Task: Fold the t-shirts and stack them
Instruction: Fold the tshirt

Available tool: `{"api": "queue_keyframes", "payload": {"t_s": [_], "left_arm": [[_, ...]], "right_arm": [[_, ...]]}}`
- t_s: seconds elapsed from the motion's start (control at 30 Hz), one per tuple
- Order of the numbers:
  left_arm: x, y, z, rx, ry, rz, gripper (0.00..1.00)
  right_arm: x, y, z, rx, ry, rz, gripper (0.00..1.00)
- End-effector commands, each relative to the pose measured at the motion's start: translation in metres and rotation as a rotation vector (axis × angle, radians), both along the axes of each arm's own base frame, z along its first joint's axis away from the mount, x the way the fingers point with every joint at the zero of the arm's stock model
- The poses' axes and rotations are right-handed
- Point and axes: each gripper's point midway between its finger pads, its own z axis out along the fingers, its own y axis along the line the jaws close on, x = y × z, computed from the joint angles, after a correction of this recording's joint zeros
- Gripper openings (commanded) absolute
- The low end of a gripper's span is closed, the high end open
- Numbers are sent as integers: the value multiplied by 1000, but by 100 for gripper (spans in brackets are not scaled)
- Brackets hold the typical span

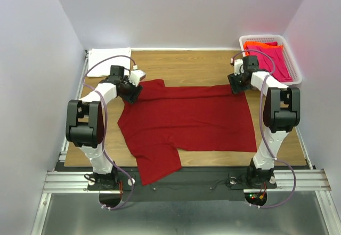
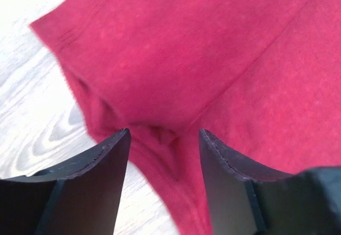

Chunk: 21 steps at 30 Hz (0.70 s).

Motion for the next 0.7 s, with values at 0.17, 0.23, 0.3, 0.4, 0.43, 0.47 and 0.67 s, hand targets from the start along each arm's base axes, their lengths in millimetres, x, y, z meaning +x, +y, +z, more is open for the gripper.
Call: {"api": "queue_keyframes", "payload": {"t_s": [0.17,0.23,0.3,0.4,0.43,0.47,0.67], "left_arm": [[64,-6,76,-102,-122,35,66],[83,-8,76,-119,-124,57,65],[93,-10,73,-133,-114,71,65],[113,-12,69,-152,-105,99,65],[115,-14,65,-161,-92,108,65],[117,-15,58,-164,-74,111,65],[121,-18,39,-187,-29,134,65]], "right_arm": [[28,4,65,34,-167,20,61],[32,3,61,32,-158,12,56],[36,2,51,31,-141,5,55],[46,3,43,39,-129,-3,56],[48,2,44,38,-126,-1,56],[48,2,40,38,-116,-2,56],[35,2,19,31,-53,10,56]]}}
